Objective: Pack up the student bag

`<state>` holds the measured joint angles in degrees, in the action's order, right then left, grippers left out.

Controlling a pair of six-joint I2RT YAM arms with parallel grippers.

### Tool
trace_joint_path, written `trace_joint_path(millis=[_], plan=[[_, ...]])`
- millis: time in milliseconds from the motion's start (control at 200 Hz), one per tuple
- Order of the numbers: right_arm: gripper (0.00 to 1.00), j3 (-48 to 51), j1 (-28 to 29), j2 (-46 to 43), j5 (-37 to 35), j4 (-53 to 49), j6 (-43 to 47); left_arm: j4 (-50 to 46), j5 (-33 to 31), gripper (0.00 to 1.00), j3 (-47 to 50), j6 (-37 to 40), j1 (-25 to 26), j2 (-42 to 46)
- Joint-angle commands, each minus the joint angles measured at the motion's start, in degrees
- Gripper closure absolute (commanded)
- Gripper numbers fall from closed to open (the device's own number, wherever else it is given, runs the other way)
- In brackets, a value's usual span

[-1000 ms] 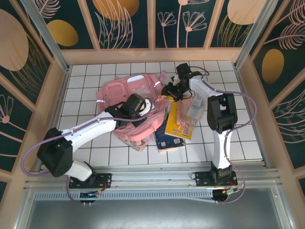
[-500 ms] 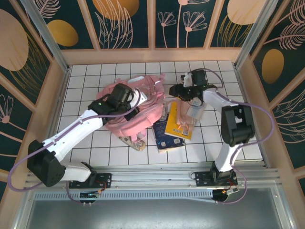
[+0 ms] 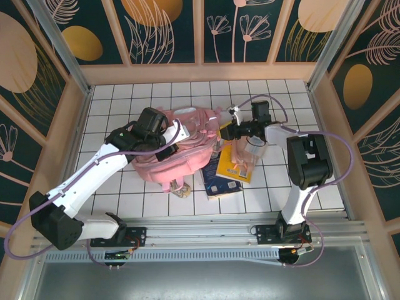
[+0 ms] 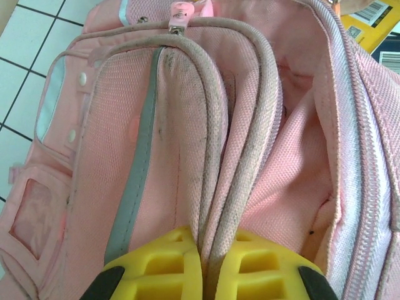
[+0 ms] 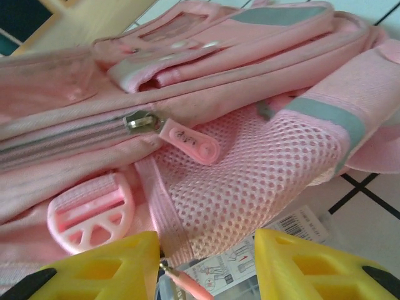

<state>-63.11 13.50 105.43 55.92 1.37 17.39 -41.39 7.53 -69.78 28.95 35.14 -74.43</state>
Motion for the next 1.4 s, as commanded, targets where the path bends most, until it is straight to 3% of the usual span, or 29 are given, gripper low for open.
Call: trace_joint_path(millis=[0, 135, 290, 881, 1056, 1196, 1391], plan=[[0.55, -2.6, -2.2, -0.3, 8.5, -9.6, 11.0, 3.1, 1.8, 1.0, -2.9, 2.1, -0.3, 2.3], [0.55, -2.5, -3.7, -1.0, 11.4, -17.0, 16.7, 3.0, 1.8, 1.0, -3.2, 2.2, -0.4, 2.3], [0.54, -1.0, -3.1, -1.6, 14.1, -17.3, 17.1, 3.1, 2.1, 1.0, -2.7, 2.0, -0.5, 2.8], [0.56, -13.1, 1.7, 10.7, 15.5, -26.1, 23.0, 0.5, 1.4, 1.0, -3.4, 1.4, -0.4, 4.4], [0.69, -12.2, 1.8, 10.3, 14.9, -25.3, 22.6, 0.2, 1.5, 1.0, -3.5, 1.9, -0.4, 3.9], [1.0, -11.9, 1.5, 9.4, 14.4, -25.6, 22.3, 0.6, 1.4, 1.0, -3.6, 1.9, -0.4, 3.7], [1.0, -10.5, 1.8, 6.1, 11.1, -28.2, 22.8, 0.7, 0.6, 1.0, -4.1, 2.1, -0.4, 2.7]])
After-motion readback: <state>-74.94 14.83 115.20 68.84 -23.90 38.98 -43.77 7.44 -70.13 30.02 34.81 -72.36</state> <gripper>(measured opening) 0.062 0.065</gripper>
